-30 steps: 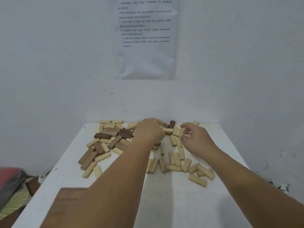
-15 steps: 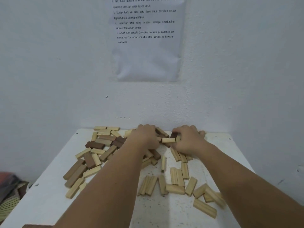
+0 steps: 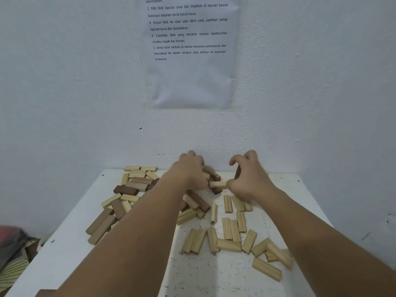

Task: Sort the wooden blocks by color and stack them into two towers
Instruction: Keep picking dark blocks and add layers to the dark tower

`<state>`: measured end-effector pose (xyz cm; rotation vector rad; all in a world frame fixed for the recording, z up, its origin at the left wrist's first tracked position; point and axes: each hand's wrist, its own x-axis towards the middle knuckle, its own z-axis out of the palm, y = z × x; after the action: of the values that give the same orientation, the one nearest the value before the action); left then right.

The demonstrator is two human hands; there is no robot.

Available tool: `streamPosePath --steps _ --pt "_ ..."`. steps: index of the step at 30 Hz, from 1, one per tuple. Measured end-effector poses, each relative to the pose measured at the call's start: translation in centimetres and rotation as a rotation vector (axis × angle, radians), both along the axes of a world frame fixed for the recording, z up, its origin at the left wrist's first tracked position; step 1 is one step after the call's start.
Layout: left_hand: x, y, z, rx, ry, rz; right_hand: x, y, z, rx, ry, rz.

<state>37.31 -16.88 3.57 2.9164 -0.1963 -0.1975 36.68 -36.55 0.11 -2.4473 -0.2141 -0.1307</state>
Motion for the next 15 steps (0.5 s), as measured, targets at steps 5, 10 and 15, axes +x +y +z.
streamPosePath --steps 5,10,15 --pt "-0.6 0.2 -0.5 -0.018 0.066 0.01 -0.7 0.8 0.2 0.134 0.057 -0.001" --pt "-0.9 0.4 -1.0 0.146 -0.028 -0.046 -0.8 2.7 -0.7 0.089 0.088 -0.019" --pt "-0.6 0.9 -1.1 0.115 -0.001 -0.062 -1.0 4.5 -1.3 -0.168 0.041 -0.061"
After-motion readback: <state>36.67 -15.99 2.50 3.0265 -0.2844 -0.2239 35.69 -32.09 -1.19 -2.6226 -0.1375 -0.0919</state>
